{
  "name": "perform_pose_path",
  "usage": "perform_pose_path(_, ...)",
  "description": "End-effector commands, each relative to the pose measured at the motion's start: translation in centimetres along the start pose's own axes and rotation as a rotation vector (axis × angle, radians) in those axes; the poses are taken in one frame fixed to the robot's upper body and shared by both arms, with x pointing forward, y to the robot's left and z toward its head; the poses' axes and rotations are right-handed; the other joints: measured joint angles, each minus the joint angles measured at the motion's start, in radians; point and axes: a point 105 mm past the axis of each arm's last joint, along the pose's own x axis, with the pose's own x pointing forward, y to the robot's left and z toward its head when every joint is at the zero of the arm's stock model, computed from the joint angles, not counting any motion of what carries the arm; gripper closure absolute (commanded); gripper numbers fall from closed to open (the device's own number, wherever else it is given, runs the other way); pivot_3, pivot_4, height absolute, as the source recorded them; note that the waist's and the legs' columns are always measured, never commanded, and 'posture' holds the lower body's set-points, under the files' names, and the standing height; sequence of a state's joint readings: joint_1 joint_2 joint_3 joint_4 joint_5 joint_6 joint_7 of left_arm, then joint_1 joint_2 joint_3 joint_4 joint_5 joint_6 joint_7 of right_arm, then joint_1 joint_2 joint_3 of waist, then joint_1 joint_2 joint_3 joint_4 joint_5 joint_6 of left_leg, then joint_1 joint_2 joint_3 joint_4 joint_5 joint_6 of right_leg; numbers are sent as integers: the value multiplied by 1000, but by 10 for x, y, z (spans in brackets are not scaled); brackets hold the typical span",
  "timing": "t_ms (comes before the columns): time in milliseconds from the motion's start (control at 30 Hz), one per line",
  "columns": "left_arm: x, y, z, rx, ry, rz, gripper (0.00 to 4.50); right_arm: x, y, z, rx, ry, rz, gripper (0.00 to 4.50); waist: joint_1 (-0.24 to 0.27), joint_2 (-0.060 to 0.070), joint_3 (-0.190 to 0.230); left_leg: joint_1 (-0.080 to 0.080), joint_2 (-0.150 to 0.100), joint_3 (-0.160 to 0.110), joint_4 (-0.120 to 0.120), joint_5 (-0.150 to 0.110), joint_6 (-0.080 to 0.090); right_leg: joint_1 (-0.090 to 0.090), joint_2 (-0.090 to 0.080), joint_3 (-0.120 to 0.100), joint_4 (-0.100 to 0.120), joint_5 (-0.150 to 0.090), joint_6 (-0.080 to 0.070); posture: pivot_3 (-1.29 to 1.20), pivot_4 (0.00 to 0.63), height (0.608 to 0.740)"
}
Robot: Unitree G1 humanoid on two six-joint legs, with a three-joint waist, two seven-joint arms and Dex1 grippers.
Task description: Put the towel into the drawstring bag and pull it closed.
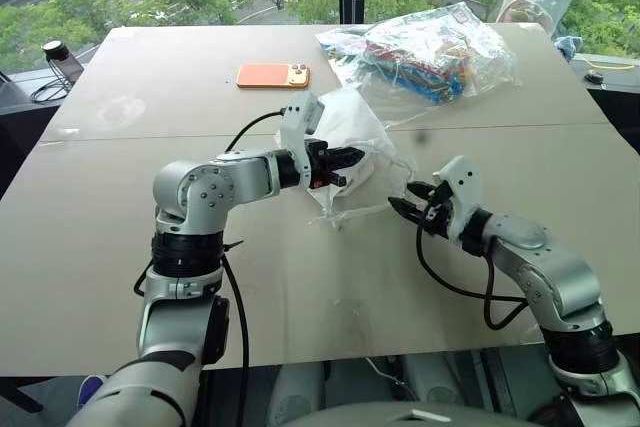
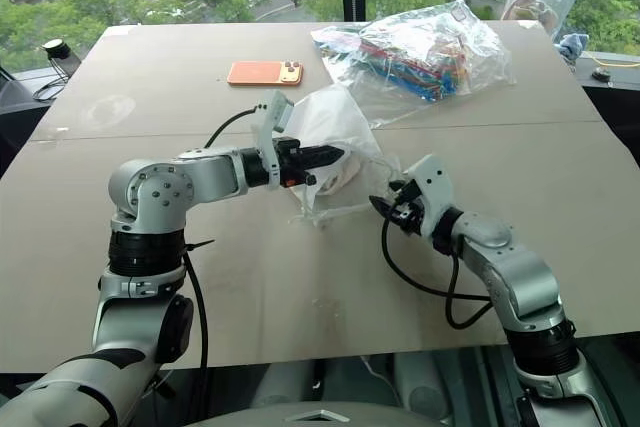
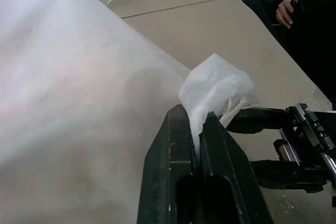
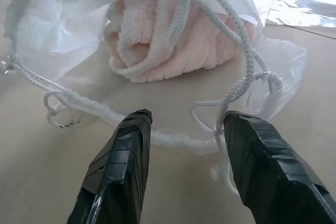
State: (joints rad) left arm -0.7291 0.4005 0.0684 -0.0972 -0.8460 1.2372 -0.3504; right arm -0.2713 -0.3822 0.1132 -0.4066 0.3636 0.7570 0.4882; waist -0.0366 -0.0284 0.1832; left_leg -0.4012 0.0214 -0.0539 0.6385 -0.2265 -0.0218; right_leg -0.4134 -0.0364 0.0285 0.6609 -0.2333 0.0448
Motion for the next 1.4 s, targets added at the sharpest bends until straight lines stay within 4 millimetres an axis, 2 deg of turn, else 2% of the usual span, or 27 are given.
perform_pose_path(33,-4,-8,9,37,-33,-22,4500,2,2,12,-33,-50,8,2394,0,0,0,0,0,0,0,0,0,0,0,0,0,0,0,0,150,734)
perform_pose_path(100,-3,-9,9,36,-34,-22,4500,3,3,11,-31,-48,10,2946,0,0,0,0,0,0,0,0,0,0,0,0,0,0,0,0,150,734)
perform_pose_path(200,-3,-9,9,36,-35,-24,4500,6,0,9,-25,-50,0,4364,0,0,0,0,0,0,0,0,0,0,0,0,0,0,0,0,150,734)
perform_pose_path(233,-3,-9,8,35,-35,-25,4500,7,-1,9,-21,-51,-6,4450,0,0,0,0,0,0,0,0,0,0,0,0,0,0,0,0,150,734)
perform_pose_path(367,-3,-9,8,35,-36,-24,4500,8,-7,9,-12,-53,-30,4450,0,0,0,0,0,0,0,0,0,0,0,0,0,0,0,0,150,734)
perform_pose_path(500,-3,-6,7,35,-39,-15,4500,-2,-4,14,18,-94,-12,4450,0,0,0,0,0,0,0,0,0,0,0,0,0,0,0,0,150,734)
perform_pose_path(733,-4,6,14,75,-78,13,4500,-42,29,55,189,-349,213,4450,-2,0,0,0,0,0,0,0,0,0,0,0,0,0,0,0,150,734)
perform_pose_path(867,-4,8,19,147,-95,0,4500,-47,30,63,217,-384,233,4450,-1,0,0,1,0,0,0,0,0,1,0,0,1,0,0,0,150,734)
perform_pose_path(967,-17,-1,22,191,-122,-97,4500,-47,27,62,218,-377,215,4450,-3,0,0,1,0,0,0,0,0,0,0,0,1,0,0,0,150,734)
perform_pose_path(1067,-34,7,19,181,-114,-115,3637,-45,25,60,218,-373,198,4500,-5,0,0,1,0,1,0,0,0,0,0,1,1,0,0,0,150,734)
perform_pose_path(1167,-57,18,16,203,-136,-99,2254,-44,24,59,217,-368,192,4500,-6,0,0,1,1,1,0,0,0,0,1,1,1,0,0,0,150,734)
perform_pose_path(1233,-74,19,4,181,-99,-127,2203,-43,23,58,216,-365,191,4500,-4,0,0,1,1,1,0,0,0,0,1,1,1,0,0,0,150,734)
perform_pose_path(1300,-88,18,-18,156,-34,-153,2203,-41,23,57,216,-362,191,4500,-1,0,0,1,1,1,0,0,0,0,1,0,1,0,0,0,150,734)
perform_pose_path(1400,-96,22,-54,202,74,-123,2203,-39,23,57,215,-362,196,4500,-8,0,0,1,1,2,-1,0,0,0,0,2,0,0,0,0,150,734)
